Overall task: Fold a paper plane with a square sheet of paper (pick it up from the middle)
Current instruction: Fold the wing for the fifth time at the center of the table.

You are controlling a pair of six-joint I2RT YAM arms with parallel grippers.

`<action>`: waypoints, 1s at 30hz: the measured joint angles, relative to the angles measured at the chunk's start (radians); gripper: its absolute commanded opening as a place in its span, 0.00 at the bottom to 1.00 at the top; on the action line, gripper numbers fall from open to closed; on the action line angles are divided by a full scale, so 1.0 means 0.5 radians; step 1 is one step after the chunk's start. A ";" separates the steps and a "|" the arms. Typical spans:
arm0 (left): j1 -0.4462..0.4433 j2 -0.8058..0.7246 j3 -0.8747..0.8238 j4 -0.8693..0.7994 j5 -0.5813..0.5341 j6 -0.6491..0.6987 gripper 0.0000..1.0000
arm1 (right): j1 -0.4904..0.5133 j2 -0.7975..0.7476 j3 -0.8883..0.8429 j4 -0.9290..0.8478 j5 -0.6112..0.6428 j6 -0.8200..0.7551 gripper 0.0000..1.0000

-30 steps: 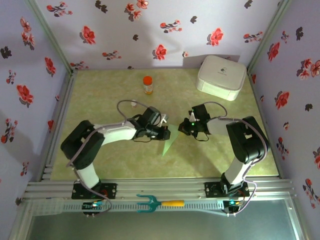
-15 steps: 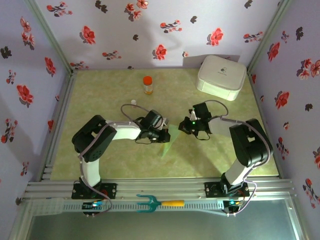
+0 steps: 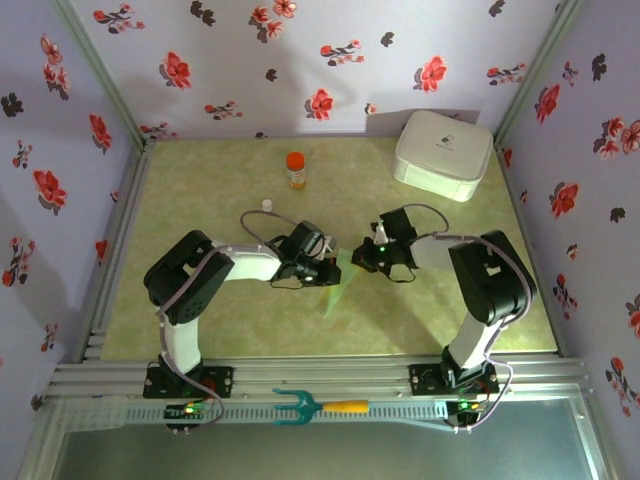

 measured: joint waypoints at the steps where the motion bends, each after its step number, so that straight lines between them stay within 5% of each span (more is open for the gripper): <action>1: -0.002 0.000 -0.002 0.012 -0.002 -0.005 0.00 | -0.021 0.008 0.000 0.007 -0.023 0.000 0.07; 16: -0.003 -0.008 -0.063 0.130 -0.002 -0.069 0.00 | -0.131 -0.270 -0.098 0.041 -0.001 0.041 0.07; 30: -0.004 -0.014 -0.066 0.130 -0.008 -0.088 0.00 | 0.212 -0.443 -0.446 0.157 0.025 0.291 0.00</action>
